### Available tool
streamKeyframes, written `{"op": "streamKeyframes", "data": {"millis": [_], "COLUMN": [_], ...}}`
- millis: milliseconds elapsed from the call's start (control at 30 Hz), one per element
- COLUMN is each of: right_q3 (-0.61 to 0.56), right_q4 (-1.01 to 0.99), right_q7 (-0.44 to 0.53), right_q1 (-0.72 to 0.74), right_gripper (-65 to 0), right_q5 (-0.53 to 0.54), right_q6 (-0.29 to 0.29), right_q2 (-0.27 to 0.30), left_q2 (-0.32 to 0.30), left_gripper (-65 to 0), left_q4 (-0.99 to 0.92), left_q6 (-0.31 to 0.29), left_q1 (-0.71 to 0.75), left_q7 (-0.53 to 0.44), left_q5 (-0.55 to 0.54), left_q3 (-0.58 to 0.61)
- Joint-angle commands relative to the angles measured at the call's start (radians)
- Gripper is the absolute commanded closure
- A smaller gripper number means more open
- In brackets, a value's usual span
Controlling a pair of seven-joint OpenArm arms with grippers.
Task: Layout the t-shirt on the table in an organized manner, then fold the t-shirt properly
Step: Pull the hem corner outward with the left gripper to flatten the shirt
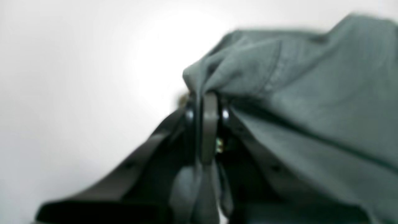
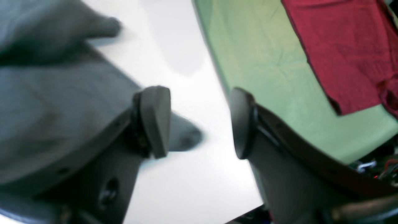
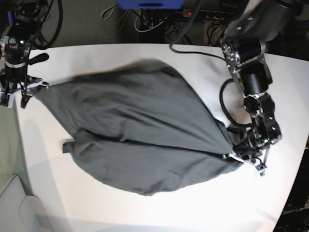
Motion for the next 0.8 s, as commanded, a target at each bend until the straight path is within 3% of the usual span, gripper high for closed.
{"op": "streamKeyframes", "data": {"millis": [0,267,567,667,767], "right_q3": [0.002,0.002,0.001,0.001,0.001], "right_q4": [0.016,0.019,0.021,0.021,0.022], "right_q7": [0.024,0.024,0.024,0.024,0.024], "right_q1": [0.004,0.004,0.004,0.002,0.002], "right_gripper": [-31.8,-31.8,-31.8,-31.8,-31.8], "right_q5": [0.001,0.001,0.003,0.003,0.003], "right_q6": [-0.005,-0.005,-0.005,-0.005,-0.005], "right_q2": [0.010,0.009,0.007,0.007,0.007], "left_q2": [-0.008,-0.072,-0.078,-0.078,-0.078], "left_gripper": [-0.8,-0.9,-2.5,-13.8,-32.6], "left_q4": [0.065,0.203,0.203,0.204,0.206], "left_q6": [-0.005,-0.005,-0.005,-0.002,0.000], "left_q1": [-0.044,-0.085,-0.062,-0.062,-0.047], "left_q7": [0.001,0.107,0.111,0.115,0.115], "left_q5": [-0.013,-0.010,-0.007,-0.005,-0.005], "left_q3": [0.004,0.007,0.007,0.001,-0.002]}}
